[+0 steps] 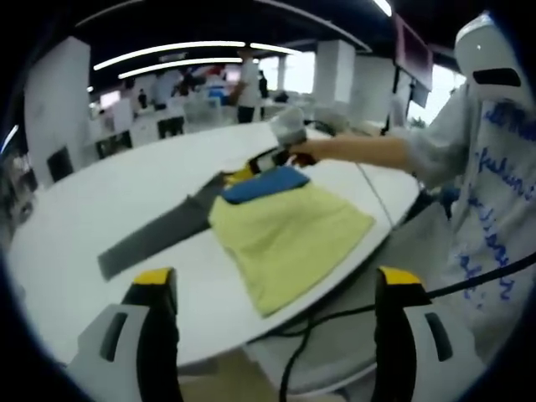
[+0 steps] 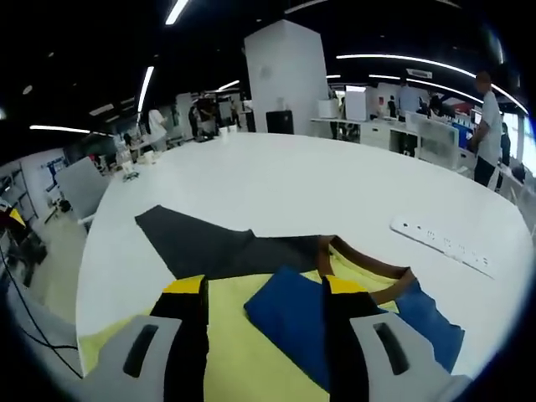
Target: Fold the garment on the visible template until the final outline fits inside the template.
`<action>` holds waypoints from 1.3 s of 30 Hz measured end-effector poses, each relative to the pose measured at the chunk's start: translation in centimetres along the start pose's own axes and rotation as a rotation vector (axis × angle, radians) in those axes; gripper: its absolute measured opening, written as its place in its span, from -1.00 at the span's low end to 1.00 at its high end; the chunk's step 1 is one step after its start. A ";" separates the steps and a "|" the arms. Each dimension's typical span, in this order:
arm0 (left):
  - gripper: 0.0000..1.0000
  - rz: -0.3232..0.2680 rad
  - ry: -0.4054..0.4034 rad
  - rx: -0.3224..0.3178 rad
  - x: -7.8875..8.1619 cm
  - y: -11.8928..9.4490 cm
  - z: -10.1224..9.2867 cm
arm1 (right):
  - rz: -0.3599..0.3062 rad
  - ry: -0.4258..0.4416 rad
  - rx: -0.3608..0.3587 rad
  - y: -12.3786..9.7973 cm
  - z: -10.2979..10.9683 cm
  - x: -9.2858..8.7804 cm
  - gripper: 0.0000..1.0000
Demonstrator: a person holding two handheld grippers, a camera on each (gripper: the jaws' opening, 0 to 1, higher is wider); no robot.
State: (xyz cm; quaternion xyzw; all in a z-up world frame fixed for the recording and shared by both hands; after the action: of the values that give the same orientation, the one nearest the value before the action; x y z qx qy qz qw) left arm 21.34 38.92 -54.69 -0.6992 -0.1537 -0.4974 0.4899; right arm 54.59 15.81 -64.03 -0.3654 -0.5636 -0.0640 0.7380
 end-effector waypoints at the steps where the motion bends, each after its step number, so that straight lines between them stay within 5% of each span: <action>1: 0.89 -0.002 0.003 0.000 0.1 0.0 0.0 | 0.002 0.004 0.006 -0.3 0.2 -0.1 0.21; 39: 0.89 -0.032 0.069 -0.032 0.9 -0.1 -1.3 | -0.027 -0.045 0.051 -7.3 3.3 -0.8 0.99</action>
State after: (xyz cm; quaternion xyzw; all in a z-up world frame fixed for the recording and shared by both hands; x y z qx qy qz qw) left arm 20.97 37.64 -53.85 -0.6868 -0.1398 -0.5317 0.4754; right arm 48.02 12.32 -61.01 -0.3399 -0.5864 -0.0514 0.7334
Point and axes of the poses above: the point that each gripper's makers call its tool centre point, and the gripper's own axes: y roughly forward along the fingers, z roughly to its left, x roughly out of its top, the point moved 10 cm from there along -y, roughly backward along the fingers, and after that the axes turned 3 degrees about x, right-handed, at the moved point
